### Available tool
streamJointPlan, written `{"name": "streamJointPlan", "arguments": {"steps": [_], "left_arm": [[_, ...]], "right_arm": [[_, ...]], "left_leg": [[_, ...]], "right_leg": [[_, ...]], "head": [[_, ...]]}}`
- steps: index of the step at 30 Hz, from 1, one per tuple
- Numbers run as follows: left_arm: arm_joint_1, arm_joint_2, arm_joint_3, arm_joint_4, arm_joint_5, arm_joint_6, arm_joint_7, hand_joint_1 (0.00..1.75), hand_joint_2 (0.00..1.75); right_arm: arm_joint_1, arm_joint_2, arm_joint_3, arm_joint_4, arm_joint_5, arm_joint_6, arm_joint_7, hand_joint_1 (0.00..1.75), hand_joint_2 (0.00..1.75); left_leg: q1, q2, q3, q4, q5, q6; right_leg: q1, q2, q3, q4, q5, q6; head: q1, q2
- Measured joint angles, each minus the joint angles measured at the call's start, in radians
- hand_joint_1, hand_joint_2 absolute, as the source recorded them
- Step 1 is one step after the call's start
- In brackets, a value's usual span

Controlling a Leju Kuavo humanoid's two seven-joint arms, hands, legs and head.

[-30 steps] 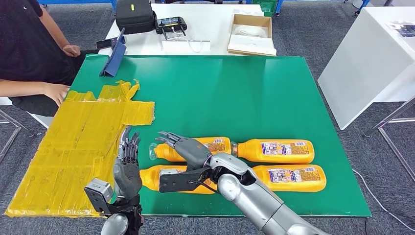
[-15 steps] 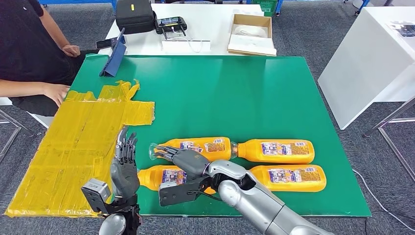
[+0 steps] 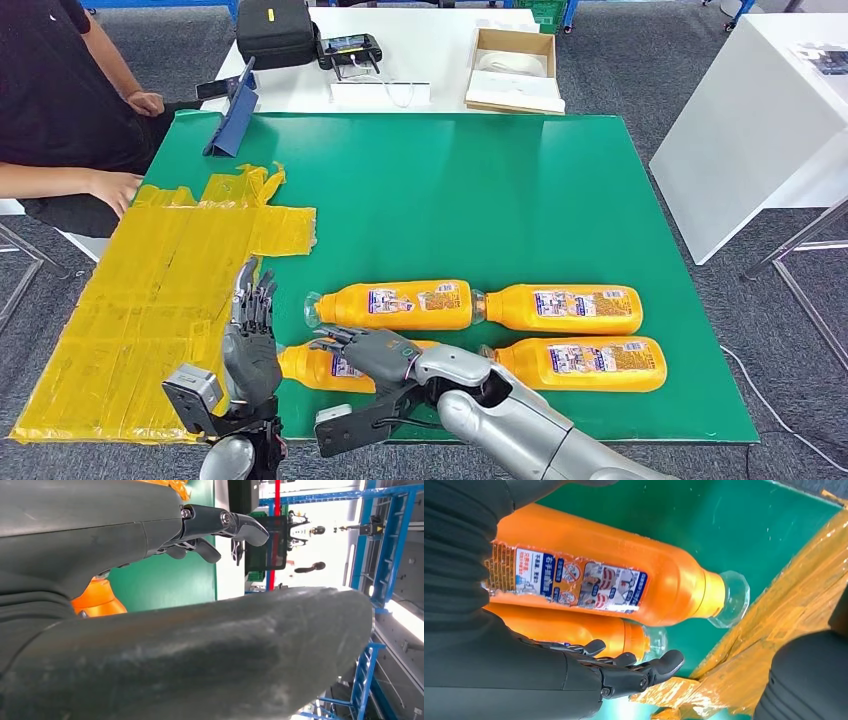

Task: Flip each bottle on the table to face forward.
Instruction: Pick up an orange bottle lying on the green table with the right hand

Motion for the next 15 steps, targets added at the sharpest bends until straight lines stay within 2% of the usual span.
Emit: {"name": "streamJointPlan", "arguments": {"steps": [15], "left_arm": [[0.018,-0.001,0.016,-0.02,0.001,-0.044,0.0,0.0,0.0]], "right_arm": [[0.001,-0.015,0.041,0.023,0.135,-0.095,0.09,0.0,1.75]], "left_leg": [[0.0,0.0,0.0,0.0,0.0,0.0]], "right_leg": [[0.0,0.0,0.0,0.0,0.0,0.0]], "head": [[0.0,0.0]]}}
